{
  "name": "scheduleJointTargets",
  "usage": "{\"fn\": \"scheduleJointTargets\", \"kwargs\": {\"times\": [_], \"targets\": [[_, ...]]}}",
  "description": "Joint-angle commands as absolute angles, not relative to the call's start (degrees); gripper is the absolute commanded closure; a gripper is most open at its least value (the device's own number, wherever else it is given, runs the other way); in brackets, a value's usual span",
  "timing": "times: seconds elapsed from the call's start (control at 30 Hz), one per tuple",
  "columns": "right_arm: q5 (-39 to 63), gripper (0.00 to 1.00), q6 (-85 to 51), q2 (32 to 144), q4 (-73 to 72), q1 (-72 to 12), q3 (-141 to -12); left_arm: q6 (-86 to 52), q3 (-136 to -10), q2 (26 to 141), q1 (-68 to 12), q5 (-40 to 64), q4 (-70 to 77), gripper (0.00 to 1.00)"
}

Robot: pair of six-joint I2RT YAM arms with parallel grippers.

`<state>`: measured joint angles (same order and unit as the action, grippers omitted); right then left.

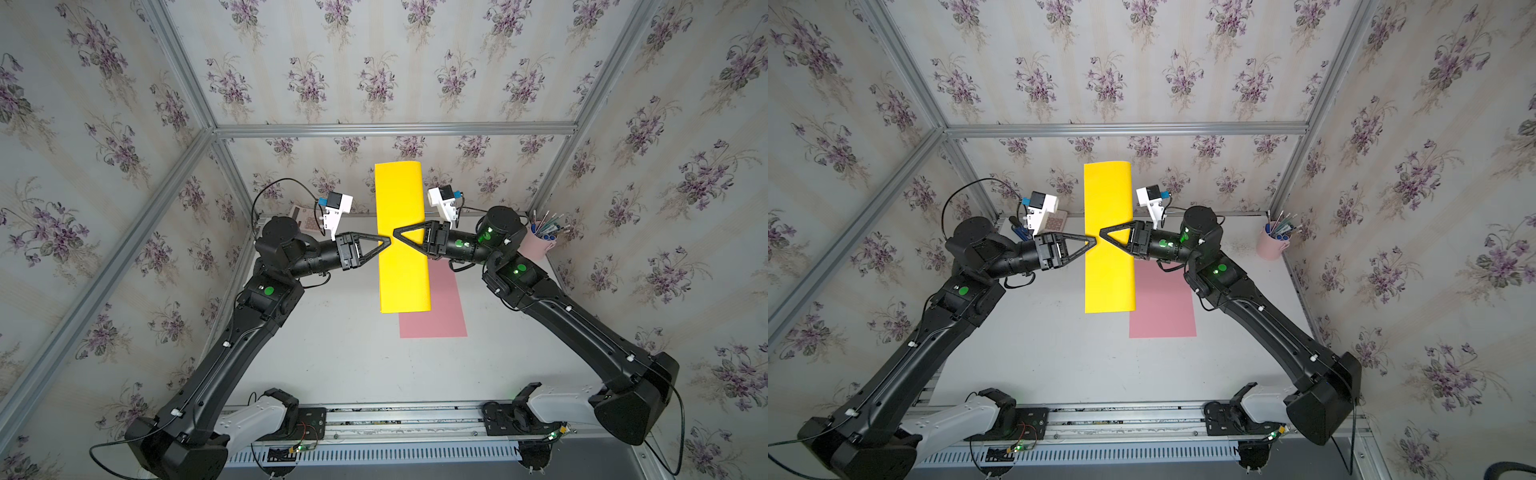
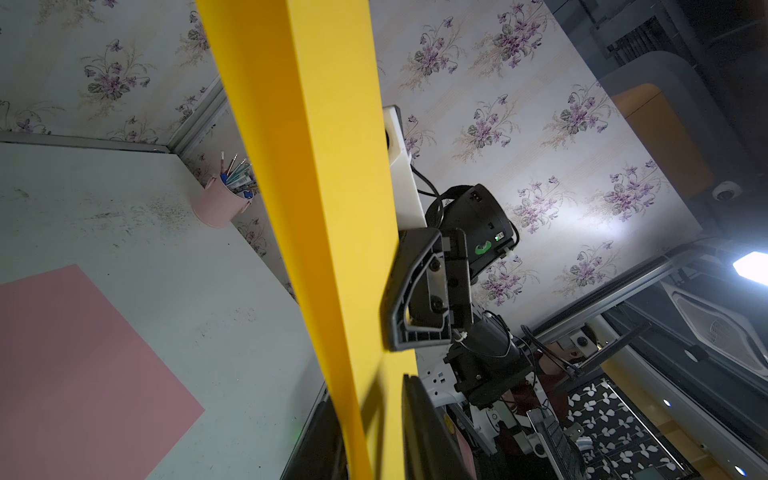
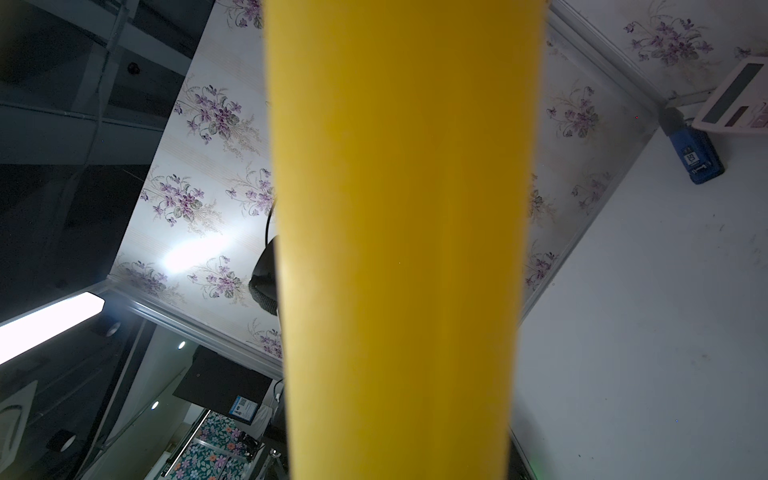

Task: Fold the rectangular paper in half along the long edge
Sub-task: Fold the paper.

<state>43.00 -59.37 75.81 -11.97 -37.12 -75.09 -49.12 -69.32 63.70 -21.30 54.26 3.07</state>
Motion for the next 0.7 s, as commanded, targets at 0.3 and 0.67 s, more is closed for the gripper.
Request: {"fn": "scheduleJointTargets", "kwargs": {"times": [0.3, 0.67], "targets": [[44.63, 0.69, -56.63, 75.51, -10.64, -37.24, -76.14, -48.52, -69.64, 63.71, -21.44, 55.52, 5.10, 0.83], [43.30, 0.69, -55.40, 75.15, -8.85, -37.27, -77.17, -48.16, -69.80, 63.73, -21.44, 55.79, 4.32, 0.82]]}}
